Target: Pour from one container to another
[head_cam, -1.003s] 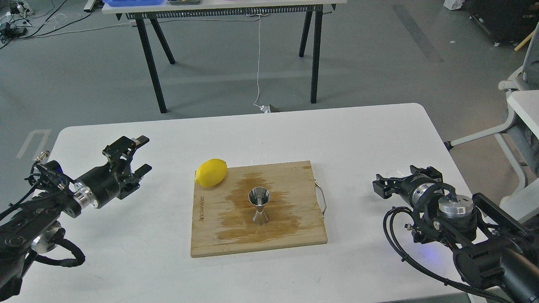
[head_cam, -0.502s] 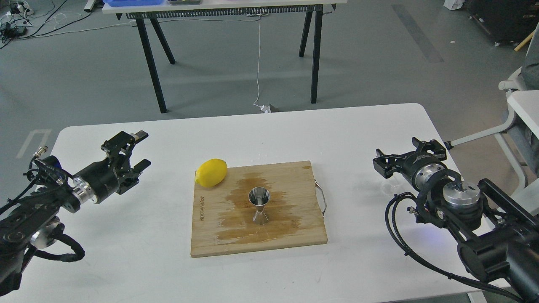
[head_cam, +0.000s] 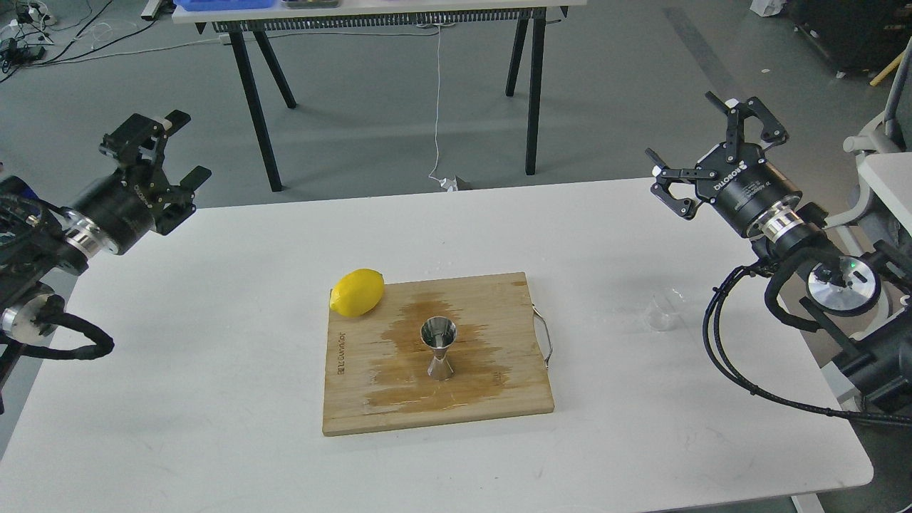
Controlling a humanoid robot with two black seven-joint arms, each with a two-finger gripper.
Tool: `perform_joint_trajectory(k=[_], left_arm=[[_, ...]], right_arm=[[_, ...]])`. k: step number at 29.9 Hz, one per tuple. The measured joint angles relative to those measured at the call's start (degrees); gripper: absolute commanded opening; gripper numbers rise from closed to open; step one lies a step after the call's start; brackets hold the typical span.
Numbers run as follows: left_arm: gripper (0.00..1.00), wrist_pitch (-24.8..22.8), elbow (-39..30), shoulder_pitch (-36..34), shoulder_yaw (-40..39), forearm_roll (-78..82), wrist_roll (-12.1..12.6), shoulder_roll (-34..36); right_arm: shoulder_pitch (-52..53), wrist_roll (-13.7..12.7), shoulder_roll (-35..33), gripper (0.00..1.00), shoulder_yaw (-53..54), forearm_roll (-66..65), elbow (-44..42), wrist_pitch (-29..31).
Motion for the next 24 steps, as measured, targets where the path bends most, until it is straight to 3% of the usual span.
perform_joint_trajectory(k=[7, 24], left_arm=[[0.99, 0.0, -5.2, 0.0, 0.1, -0.2, 0.0, 3.3], [0.99, 0.0, -5.4, 2.5, 0.8, 0.2, 0.0, 0.6]], right_arm=[[0.6, 0.2, -0.1, 0.99, -1.0, -2.7, -1.0, 0.2], [1.5, 0.2, -3.6, 0.99, -0.3, -3.8, -0.6, 0.2]])
